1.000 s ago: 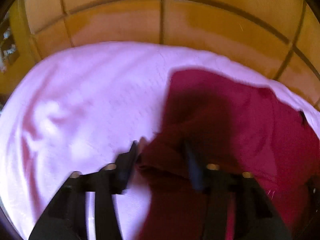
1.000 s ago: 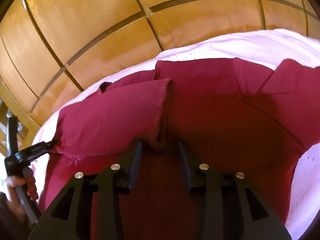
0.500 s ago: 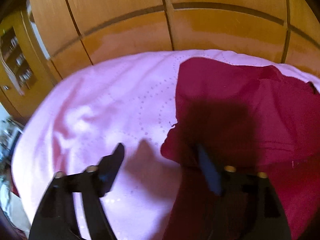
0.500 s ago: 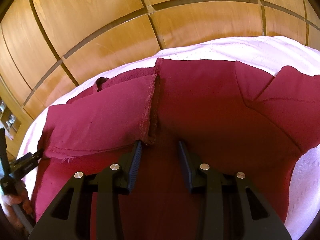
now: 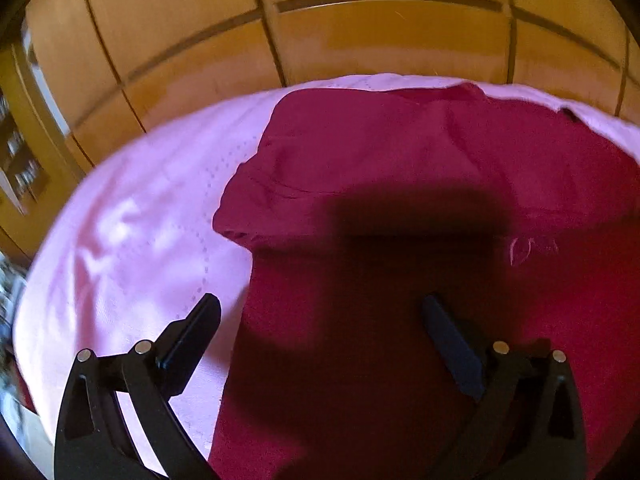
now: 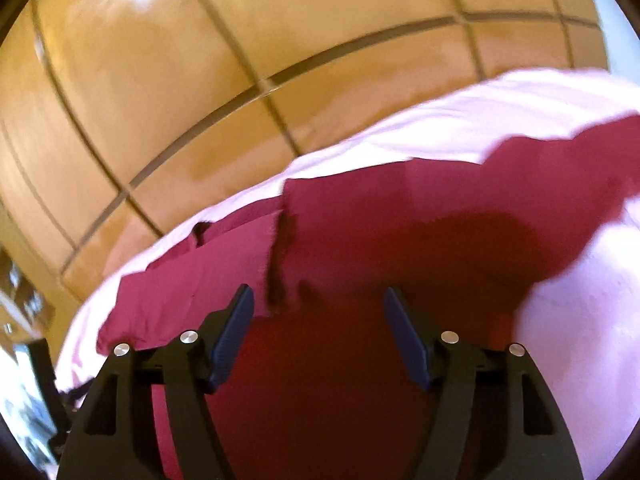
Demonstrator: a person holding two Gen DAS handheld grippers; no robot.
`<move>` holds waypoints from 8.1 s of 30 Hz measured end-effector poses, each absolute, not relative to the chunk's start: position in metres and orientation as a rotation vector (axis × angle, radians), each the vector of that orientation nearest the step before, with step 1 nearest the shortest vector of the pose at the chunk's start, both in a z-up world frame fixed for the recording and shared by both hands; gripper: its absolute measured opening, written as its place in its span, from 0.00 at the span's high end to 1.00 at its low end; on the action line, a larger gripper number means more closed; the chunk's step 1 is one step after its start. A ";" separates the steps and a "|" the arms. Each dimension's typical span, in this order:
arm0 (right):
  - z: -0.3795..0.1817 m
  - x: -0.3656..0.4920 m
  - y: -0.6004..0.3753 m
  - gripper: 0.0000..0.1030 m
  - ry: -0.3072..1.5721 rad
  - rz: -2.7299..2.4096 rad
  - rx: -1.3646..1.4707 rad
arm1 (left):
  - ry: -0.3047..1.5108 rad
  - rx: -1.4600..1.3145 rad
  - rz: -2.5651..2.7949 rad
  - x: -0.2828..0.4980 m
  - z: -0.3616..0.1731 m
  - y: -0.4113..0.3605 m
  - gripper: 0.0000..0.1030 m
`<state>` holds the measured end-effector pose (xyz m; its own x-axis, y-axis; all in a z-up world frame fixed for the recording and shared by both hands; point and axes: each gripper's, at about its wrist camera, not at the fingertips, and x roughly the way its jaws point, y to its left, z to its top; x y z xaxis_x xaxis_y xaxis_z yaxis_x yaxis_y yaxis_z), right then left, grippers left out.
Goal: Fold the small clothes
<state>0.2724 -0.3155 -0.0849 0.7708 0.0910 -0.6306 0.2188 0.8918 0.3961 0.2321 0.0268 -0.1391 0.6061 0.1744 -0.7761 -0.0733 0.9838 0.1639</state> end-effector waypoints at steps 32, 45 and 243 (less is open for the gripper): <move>-0.111 0.213 -0.621 0.70 0.421 -0.575 1.068 | 0.941 -0.024 0.079 0.235 -0.144 0.044 0.02; -0.110 0.207 -0.657 0.93 0.384 -0.598 1.139 | 0.942 -0.040 0.070 0.235 -0.145 0.050 0.02; -0.068 0.300 -0.375 0.09 0.569 -0.214 0.430 | 0.916 -0.123 -0.087 0.256 -0.138 0.002 0.02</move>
<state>0.3002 -0.3751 -0.0678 0.8234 -0.0781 -0.5620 0.3120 0.8897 0.3334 0.2565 0.0020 -0.1384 0.6061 -0.1278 -0.7850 0.0231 0.9894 -0.1432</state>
